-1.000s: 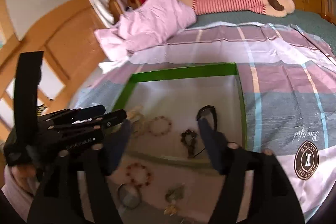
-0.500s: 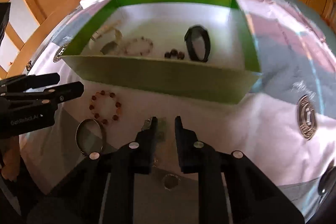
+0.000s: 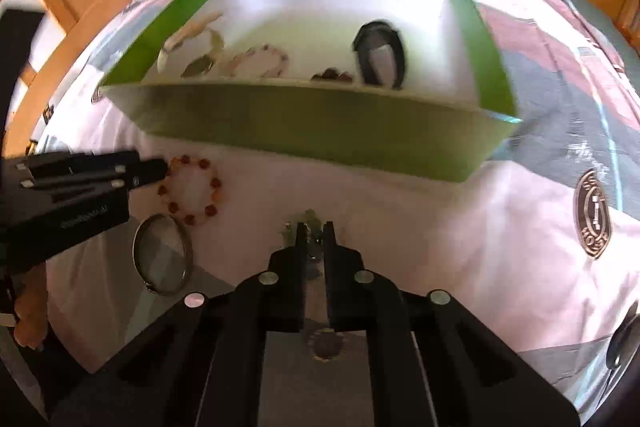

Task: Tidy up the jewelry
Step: 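Grasp the green jade pendant with the right gripper while the left grasps the orange-red bead bracelet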

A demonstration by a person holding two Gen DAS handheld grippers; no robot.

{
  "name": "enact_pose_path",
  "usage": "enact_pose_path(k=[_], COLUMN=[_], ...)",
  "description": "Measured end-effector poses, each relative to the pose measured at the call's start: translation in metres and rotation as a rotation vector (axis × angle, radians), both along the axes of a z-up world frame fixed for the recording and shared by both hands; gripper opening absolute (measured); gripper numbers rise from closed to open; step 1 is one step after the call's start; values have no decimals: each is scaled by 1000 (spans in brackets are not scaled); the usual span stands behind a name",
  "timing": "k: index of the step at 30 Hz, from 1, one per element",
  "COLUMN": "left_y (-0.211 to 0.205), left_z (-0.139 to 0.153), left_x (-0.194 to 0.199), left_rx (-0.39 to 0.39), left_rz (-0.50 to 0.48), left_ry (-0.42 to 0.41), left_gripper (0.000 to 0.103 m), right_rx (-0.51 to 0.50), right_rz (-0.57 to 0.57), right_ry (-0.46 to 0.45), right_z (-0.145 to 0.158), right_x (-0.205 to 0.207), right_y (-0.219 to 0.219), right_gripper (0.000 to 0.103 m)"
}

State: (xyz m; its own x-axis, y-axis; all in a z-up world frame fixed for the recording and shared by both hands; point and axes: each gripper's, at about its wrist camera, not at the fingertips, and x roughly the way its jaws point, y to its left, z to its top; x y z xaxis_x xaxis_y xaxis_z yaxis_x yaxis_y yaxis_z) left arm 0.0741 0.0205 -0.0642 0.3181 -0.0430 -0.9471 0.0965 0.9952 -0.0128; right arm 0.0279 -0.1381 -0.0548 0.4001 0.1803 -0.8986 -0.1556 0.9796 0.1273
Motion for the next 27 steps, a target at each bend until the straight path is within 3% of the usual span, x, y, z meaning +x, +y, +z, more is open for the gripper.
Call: enact_pose_path(k=[6, 8, 10, 12, 14, 22, 27], left_y=[14, 14, 11, 6, 2, 1, 6], left_z=[5, 6, 5, 2, -3, -14, -11], left_x=[4, 3, 2, 1, 1, 6, 3], left_rx=[-33, -36, -22, -6, 6, 33, 45], left_rz=[48, 47, 35, 17, 12, 27, 25], left_ry=[-10, -19, -28, -24, -14, 28, 40], left_gripper=[28, 41, 43, 43, 44, 45, 9], right_rx=[77, 98, 99, 87, 92, 87, 68], right_rz=[-31, -41, -57, -71, -101, -157, -152], right_ry=[-51, -53, -42, -30, -3, 11, 19], right_z=[21, 23, 21, 18, 12, 10, 7], right_x=[0, 2, 5, 6, 14, 14, 14], right_y=[-18, -20, -22, -23, -25, -41, -38], right_gripper=[8, 8, 8, 13, 26, 27, 26])
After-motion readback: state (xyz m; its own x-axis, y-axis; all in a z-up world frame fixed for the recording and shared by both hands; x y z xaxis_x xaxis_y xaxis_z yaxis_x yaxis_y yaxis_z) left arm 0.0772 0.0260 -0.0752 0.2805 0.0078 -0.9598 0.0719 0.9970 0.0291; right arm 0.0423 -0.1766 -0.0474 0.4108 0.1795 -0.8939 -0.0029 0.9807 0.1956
